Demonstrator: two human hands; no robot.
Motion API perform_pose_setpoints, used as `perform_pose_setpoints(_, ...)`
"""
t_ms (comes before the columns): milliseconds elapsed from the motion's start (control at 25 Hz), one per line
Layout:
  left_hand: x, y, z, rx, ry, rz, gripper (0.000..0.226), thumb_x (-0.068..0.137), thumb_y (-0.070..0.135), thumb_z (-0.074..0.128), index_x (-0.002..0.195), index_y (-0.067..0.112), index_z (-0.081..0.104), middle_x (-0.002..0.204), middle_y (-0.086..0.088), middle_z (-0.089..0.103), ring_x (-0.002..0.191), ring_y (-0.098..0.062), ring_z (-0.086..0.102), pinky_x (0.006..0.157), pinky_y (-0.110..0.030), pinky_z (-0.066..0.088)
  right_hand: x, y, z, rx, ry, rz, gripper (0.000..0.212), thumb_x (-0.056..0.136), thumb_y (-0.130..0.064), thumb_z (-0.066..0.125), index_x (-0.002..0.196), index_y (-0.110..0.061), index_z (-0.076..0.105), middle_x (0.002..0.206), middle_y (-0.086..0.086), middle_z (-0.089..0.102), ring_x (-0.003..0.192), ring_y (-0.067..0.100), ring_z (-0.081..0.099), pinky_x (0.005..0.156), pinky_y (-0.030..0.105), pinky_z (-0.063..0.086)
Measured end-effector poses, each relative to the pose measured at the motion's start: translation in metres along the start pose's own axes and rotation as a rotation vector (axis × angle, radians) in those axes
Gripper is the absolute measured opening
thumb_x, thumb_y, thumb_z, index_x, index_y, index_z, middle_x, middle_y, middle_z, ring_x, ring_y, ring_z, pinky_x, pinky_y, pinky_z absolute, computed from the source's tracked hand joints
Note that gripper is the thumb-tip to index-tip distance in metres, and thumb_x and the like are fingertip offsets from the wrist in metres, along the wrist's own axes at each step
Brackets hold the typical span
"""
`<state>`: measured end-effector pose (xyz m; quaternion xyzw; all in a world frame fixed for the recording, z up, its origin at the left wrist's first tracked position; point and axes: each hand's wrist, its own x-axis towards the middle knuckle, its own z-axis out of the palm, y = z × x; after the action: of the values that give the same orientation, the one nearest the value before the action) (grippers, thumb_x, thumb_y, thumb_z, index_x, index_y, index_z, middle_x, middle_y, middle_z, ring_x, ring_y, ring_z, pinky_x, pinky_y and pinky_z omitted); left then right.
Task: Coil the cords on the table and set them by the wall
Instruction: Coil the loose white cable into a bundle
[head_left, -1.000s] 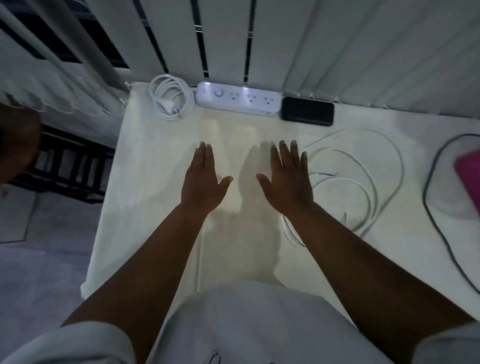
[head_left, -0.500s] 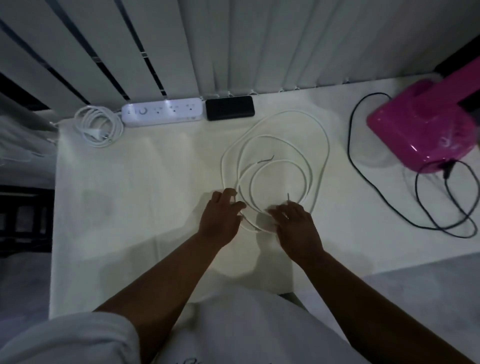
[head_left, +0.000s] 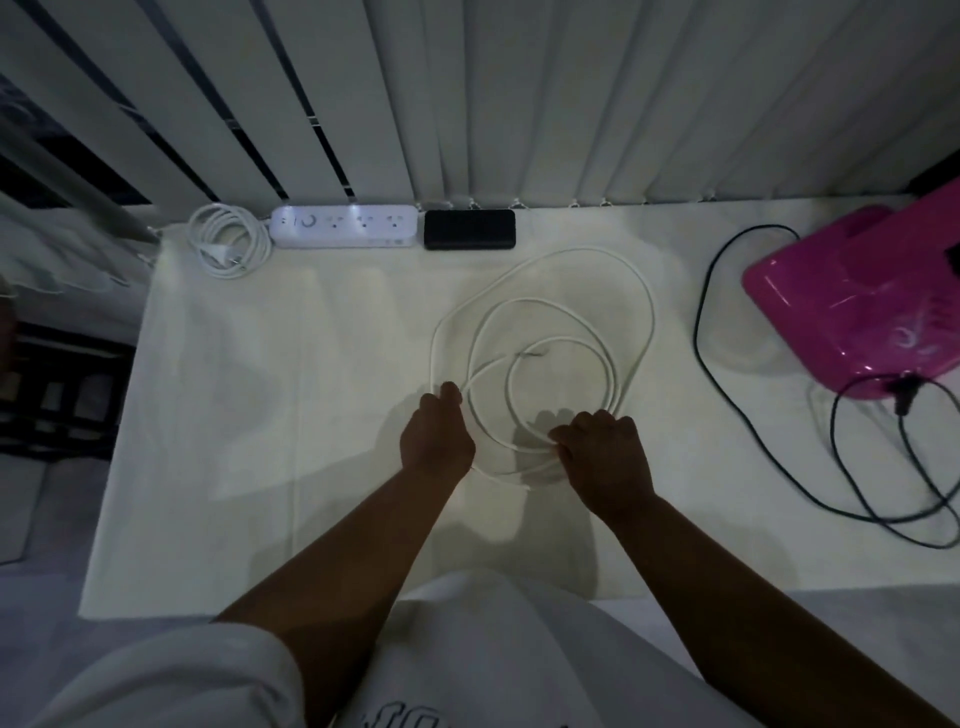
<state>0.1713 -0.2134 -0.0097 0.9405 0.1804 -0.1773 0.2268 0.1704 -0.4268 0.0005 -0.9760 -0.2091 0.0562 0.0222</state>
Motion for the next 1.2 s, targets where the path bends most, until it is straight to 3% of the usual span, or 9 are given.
perform_pose_setpoints(160,-0.002,0.004,-0.013,-0.281,-0.107,-0.153,0.033,0.072,0.008,0.055,0.101,0.021,0.062,0.097,-0.003,0.065,0.093,-0.025,0.064,0.08,-0.033,0.053,0.011,0.014,-0.004,0.111,0.004,-0.002,0.012,0.071,-0.015,0.078,0.081,-0.017,0.074,0.072,0.007,0.068,0.067,0.032,0.063,0.059,0.037,0.05)
perform_pose_setpoints(320,-0.02,0.004,-0.034,-0.948,-0.369,-0.162,0.021,0.073,-0.012,0.062,0.076,0.009,0.064,0.072,-0.011,0.061,0.062,-0.022,0.065,0.07,-0.04,0.058,0.021,0.002,-0.014,0.346,0.089,-0.018,0.019,0.072,-0.014,0.083,0.087,-0.006,0.076,0.087,0.015,0.073,0.086,0.038,0.067,0.074,0.045,0.058)
perform_pose_setpoints(440,-0.029,0.005,-0.052,-1.3,-0.448,-0.088,0.021,0.077,-0.014,0.067,0.078,0.006,0.059,0.075,-0.016,0.062,0.072,-0.03,0.067,0.075,-0.04,0.058,0.019,-0.024,-0.026,0.618,0.133,-0.003,0.021,0.088,-0.028,0.071,0.095,-0.008,0.076,0.096,0.012,0.075,0.094,0.029,0.067,0.086,0.043,0.054)
perform_pose_setpoints(600,-0.026,0.018,-0.081,-1.468,-0.349,-0.099,0.019,0.084,-0.009,0.06,0.077,0.008,0.054,0.077,-0.014,0.059,0.07,-0.024,0.065,0.066,-0.031,0.057,-0.002,-0.053,-0.042,1.153,-0.258,-0.054,0.038,0.097,-0.05,0.046,0.099,-0.02,0.069,0.073,-0.004,0.071,0.063,0.013,0.068,0.064,0.033,0.057)
perform_pose_setpoints(720,-0.017,0.028,-0.116,-1.769,-0.446,-0.171,0.018,0.094,0.014,0.05,0.076,0.014,0.053,0.068,-0.002,0.051,0.044,-0.008,0.046,0.037,-0.018,0.036,-0.018,-0.048,-0.036,1.0,-0.266,-0.213,0.033,0.101,-0.041,0.043,0.098,-0.02,0.068,0.064,-0.011,0.059,0.058,0.004,0.059,0.059,0.018,0.047)
perform_pose_setpoints(800,-0.011,0.032,-0.137,-1.766,-0.469,-0.119,0.027,0.097,0.034,0.044,0.087,0.014,0.059,0.053,0.005,0.04,0.035,-0.005,0.028,0.032,-0.017,0.022,-0.026,-0.033,-0.029,0.926,-0.328,-0.246,0.03,0.102,-0.032,0.045,0.103,-0.016,0.07,0.073,-0.008,0.063,0.066,0.005,0.062,0.065,0.02,0.05)
perform_pose_setpoints(1000,-0.003,0.029,-0.177,-1.799,-0.293,0.079,0.026,0.095,0.013,0.04,0.107,0.012,0.063,0.059,0.007,0.052,0.043,-0.005,0.04,0.037,-0.017,0.031,-0.038,0.023,-0.024,0.534,-0.38,-0.23,0.039,0.102,-0.047,0.04,0.09,-0.021,0.067,0.077,-0.002,0.071,0.074,0.011,0.065,0.069,0.03,0.046)
perform_pose_setpoints(1120,-0.005,0.022,-0.186,-1.796,-0.232,0.072,0.021,0.096,0.023,0.045,0.101,0.017,0.064,0.055,0.008,0.042,0.041,-0.006,0.028,0.036,-0.018,0.023,-0.04,0.056,-0.023,0.309,-0.394,-0.082,0.043,0.101,-0.052,0.037,0.087,-0.022,0.064,0.08,-0.001,0.072,0.079,0.018,0.068,0.073,0.034,0.05)
perform_pose_setpoints(1200,-0.011,0.021,-0.18,-1.705,-0.22,0.044,0.027,0.099,0.033,0.042,0.092,0.016,0.062,0.05,0.008,0.034,0.039,-0.005,0.022,0.035,-0.018,0.018,-0.035,0.064,-0.027,0.349,-0.452,0.187,0.045,0.097,-0.056,0.043,0.081,-0.021,0.067,0.068,0.0,0.071,0.063,0.015,0.069,0.064,0.032,0.053)
